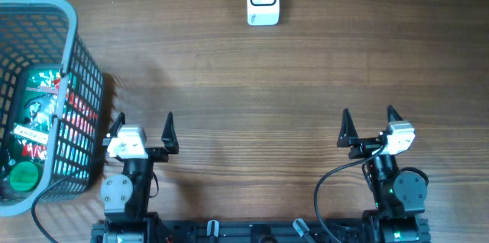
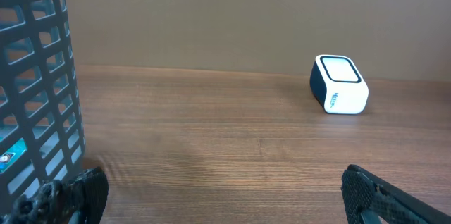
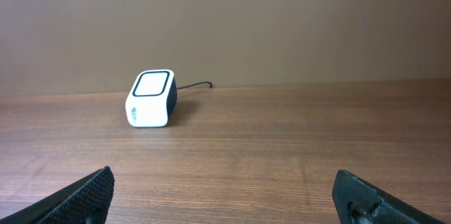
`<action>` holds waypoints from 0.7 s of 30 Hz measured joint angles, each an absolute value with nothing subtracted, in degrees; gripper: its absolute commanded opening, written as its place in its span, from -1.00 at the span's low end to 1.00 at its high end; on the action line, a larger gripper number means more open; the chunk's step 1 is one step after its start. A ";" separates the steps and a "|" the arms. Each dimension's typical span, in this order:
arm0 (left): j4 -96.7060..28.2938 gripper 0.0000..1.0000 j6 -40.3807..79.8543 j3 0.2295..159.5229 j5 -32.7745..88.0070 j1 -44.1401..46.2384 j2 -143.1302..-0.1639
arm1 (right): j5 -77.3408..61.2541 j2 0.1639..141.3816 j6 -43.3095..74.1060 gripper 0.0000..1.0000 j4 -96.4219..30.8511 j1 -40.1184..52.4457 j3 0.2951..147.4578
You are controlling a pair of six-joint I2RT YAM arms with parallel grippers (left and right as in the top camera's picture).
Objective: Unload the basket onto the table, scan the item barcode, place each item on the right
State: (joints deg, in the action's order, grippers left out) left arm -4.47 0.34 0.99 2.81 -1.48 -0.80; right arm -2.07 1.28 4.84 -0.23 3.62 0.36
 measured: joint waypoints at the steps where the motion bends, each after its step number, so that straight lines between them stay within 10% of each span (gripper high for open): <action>1: -4.47 1.00 0.34 0.99 2.81 -1.48 -0.80 | -2.07 1.28 4.84 0.99 -0.23 3.62 0.36; 21: -4.47 0.99 0.34 0.99 2.79 -1.48 -0.80 | -2.07 1.28 4.84 0.99 -0.23 3.62 0.36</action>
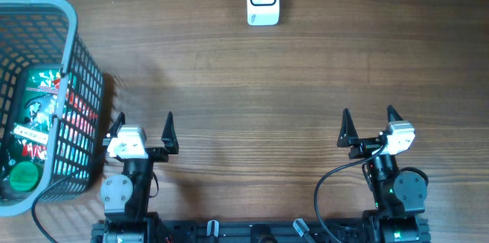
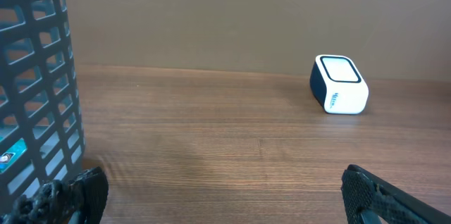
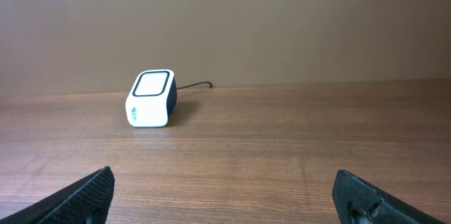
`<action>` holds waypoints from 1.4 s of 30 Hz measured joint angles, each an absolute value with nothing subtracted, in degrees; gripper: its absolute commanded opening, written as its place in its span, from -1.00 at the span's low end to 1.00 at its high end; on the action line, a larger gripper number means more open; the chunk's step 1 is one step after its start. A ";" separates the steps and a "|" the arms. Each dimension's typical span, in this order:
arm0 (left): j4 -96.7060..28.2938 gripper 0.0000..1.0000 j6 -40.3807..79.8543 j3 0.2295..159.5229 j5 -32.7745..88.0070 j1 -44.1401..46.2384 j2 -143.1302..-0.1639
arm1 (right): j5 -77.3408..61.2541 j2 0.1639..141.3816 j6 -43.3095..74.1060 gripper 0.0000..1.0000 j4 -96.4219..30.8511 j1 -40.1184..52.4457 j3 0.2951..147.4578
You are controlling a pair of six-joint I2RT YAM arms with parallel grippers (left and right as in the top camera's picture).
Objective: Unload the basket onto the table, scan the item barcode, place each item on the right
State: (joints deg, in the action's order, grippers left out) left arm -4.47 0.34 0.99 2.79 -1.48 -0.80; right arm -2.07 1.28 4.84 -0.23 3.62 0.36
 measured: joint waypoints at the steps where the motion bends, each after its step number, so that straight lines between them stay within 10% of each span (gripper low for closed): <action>1: -4.47 1.00 0.34 0.99 2.52 -1.48 -0.80 | -2.07 1.28 4.84 0.99 -0.23 3.62 0.36; 17: -7.88 1.00 2.11 6.11 13.23 -1.52 -2.28 | -2.07 1.30 4.84 0.99 -0.23 3.62 0.36; 42: -68.53 1.00 11.55 103.02 4.01 -3.55 -69.25 | -2.07 1.72 4.84 0.99 -0.23 3.62 0.36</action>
State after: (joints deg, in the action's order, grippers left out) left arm -68.53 11.55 103.02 4.01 -3.55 -69.25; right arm -2.07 1.72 4.84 -0.23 3.62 0.36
